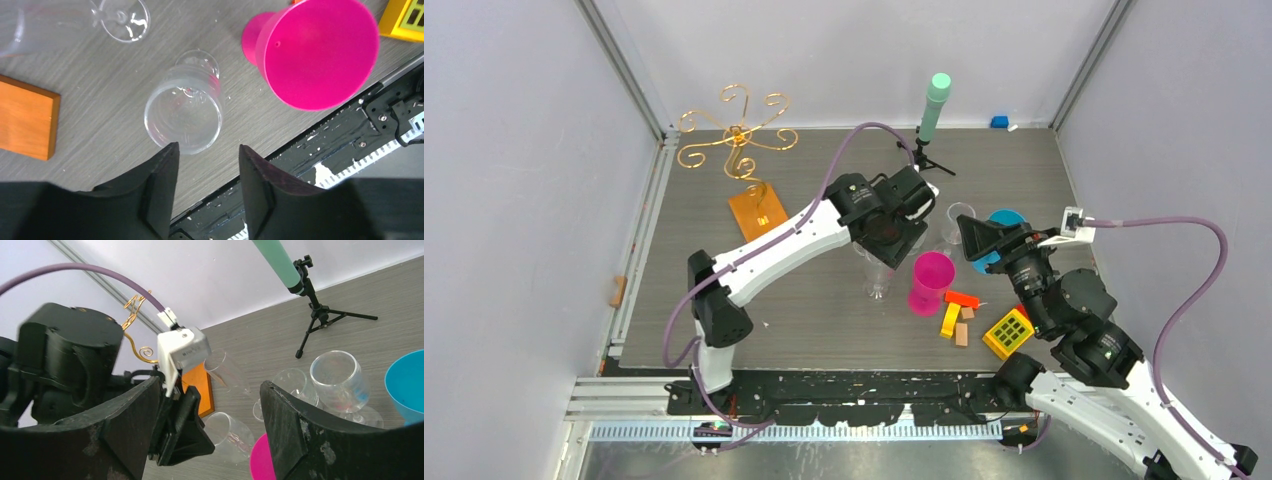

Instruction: Take the wine glass off the wine glass rack

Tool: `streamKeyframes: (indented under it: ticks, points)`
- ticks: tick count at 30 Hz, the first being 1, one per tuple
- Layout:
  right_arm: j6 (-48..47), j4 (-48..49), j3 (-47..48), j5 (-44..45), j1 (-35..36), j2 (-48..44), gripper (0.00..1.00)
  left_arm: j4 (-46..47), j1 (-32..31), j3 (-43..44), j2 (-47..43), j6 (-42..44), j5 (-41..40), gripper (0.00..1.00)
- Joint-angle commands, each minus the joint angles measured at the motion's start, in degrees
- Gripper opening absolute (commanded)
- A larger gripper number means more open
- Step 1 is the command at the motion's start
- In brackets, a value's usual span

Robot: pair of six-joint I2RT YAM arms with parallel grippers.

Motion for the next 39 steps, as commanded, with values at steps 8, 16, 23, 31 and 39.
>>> streamKeyframes:
  ticks: [8, 16, 23, 31, 39]
  points:
    - [-0.7, -1.6, 2.6, 2.5, 0.3, -0.4, 0.80, 4.9, 0.0, -2.0, -14.4, 1.7, -4.3, 0.77]
    - [-2.0, -14.4, 13.5, 12.0, 0.3, 4.9, 0.92, 18.2, -0.1, -22.2, -39.0, 3.2, -15.1, 1.00]
    - [-7.6, -25.4, 23.2, 22.8, 0.3, 8.1, 0.93, 20.5, -0.1, -36.8, -62.6, 3.8, -23.8, 1.00]
    - [-15.1, -31.0, 31.0, 35.0, 0.3, 3.1, 0.93, 18.9, -0.1, -40.4, -82.5, 5.4, -30.1, 1.00]
    - [-15.5, -30.5, 31.7, 34.8, 0.3, -1.4, 0.94, 18.9, -0.1, -39.7, -87.8, 7.2, -32.1, 1.00]
